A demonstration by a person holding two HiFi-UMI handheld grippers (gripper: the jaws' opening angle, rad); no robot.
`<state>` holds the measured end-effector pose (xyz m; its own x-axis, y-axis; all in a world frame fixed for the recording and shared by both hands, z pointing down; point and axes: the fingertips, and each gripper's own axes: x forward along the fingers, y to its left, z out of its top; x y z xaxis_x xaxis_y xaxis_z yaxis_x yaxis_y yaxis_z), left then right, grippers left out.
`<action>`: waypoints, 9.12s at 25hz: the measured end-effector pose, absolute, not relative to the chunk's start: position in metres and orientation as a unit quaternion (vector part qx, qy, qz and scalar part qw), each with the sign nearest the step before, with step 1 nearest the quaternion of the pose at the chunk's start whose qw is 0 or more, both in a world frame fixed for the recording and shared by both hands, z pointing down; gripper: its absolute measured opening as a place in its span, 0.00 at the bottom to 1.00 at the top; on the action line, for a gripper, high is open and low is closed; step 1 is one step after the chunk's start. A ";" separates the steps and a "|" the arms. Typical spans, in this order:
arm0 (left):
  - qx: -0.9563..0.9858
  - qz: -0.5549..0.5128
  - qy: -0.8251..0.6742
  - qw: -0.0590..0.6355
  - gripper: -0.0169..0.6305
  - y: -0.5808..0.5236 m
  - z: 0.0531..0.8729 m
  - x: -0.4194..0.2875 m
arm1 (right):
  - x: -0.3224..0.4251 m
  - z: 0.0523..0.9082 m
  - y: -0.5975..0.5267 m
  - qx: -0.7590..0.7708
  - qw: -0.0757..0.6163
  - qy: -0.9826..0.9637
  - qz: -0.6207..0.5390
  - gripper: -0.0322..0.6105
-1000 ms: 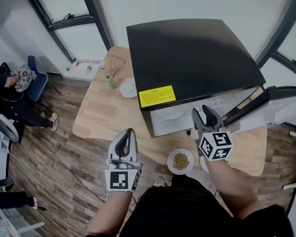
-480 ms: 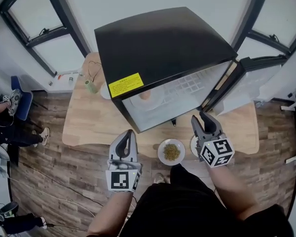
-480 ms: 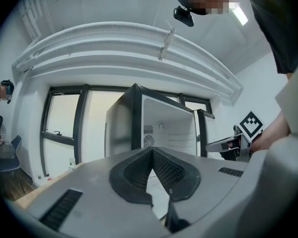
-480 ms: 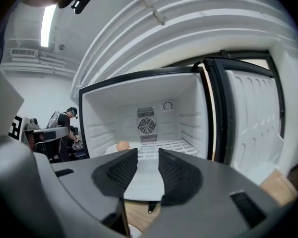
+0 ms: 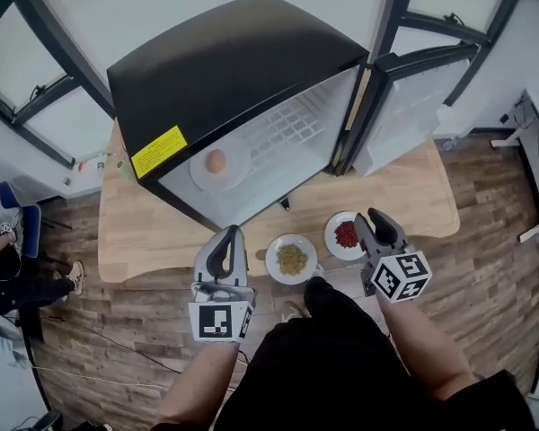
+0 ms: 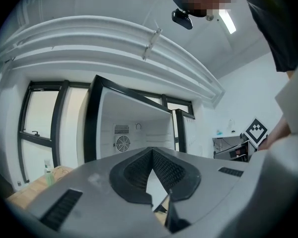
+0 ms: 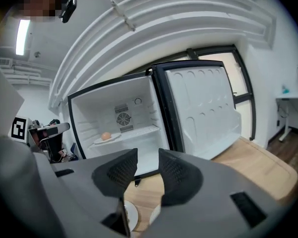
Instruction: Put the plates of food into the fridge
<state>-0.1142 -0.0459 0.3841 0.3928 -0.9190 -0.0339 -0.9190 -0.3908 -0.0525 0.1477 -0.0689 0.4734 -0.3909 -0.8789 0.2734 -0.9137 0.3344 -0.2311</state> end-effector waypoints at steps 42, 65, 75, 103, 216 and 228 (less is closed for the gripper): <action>-0.880 -0.121 0.456 0.047 0.03 -0.057 0.442 -0.027 | 0.226 0.725 -0.013 0.613 -0.104 -0.588 0.518 0.18; -0.857 -0.057 0.510 0.051 0.03 -0.047 0.403 -0.063 | 0.208 0.595 -0.042 0.566 -0.178 -0.640 0.489 0.10; -0.836 -0.024 0.546 0.045 0.03 -0.053 0.381 -0.084 | 0.191 0.538 -0.076 0.533 -0.182 -0.675 0.476 0.10; -0.789 0.009 0.610 0.070 0.03 -0.104 0.328 -0.114 | 0.102 0.455 -0.205 0.432 -0.179 -0.749 0.470 0.10; -0.810 -0.083 0.581 -0.010 0.03 -0.006 0.470 -0.142 | 0.068 0.724 0.025 0.481 -0.030 -0.651 0.586 0.28; -0.796 -0.090 0.598 -0.020 0.03 0.006 0.473 -0.156 | 0.051 0.725 0.020 0.430 -0.099 -0.630 0.639 0.12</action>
